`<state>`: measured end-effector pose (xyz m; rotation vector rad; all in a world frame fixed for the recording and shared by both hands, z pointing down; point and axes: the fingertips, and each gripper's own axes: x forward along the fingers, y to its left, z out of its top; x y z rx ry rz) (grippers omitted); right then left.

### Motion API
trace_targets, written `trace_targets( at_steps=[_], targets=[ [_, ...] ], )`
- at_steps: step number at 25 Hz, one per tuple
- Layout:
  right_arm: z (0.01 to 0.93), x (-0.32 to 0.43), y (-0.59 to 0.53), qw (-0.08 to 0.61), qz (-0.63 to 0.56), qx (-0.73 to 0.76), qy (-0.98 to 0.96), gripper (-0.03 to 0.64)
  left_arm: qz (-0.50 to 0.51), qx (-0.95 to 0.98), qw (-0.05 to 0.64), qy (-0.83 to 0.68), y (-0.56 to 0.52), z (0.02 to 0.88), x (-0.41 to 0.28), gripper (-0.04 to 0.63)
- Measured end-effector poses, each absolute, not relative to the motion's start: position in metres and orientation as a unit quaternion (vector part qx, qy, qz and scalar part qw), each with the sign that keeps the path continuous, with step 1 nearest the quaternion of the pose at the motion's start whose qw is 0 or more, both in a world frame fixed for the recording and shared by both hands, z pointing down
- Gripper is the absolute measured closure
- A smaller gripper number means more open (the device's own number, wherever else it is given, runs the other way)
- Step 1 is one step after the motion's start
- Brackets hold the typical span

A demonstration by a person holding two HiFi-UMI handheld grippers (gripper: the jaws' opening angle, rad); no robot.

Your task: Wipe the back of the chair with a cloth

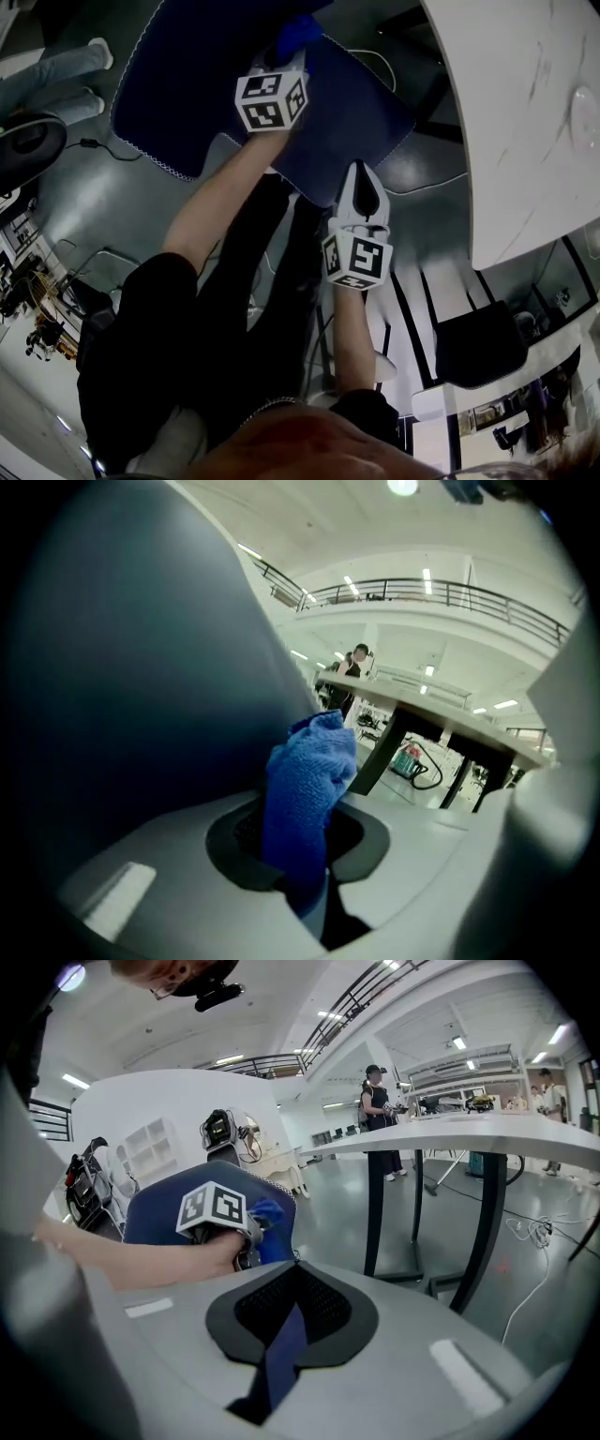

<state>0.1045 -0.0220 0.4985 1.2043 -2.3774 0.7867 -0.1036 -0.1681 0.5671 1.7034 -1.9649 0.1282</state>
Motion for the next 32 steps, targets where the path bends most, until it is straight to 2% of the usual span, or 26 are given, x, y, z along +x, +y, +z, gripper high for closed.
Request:
trace_targets(
  at_steps=[6,13,20,32],
  targets=[
    [0.494,0.092,-0.022,0.176,0.277,0.413,-0.850,0.614,-0.028,0.637,0.200,-0.744,-0.153,0.473,-0.120,0.543],
    [0.494,0.082,-0.021,0.173,0.278,0.401,-0.856,0.614,-0.067,0.627,0.117,-0.768,-0.147,0.392,-0.151,0.543],
    [0.493,0.079,-0.021,0.174,0.279,0.397,-0.857,0.614,-0.141,0.586,0.155,-0.783,-0.150,0.377,-0.179,0.543],
    [0.497,0.082,-0.029,0.175,0.281,0.396,-0.856,0.614,-0.130,0.553,0.188,-0.801,-0.155,0.412,-0.186,0.543]
  ],
)
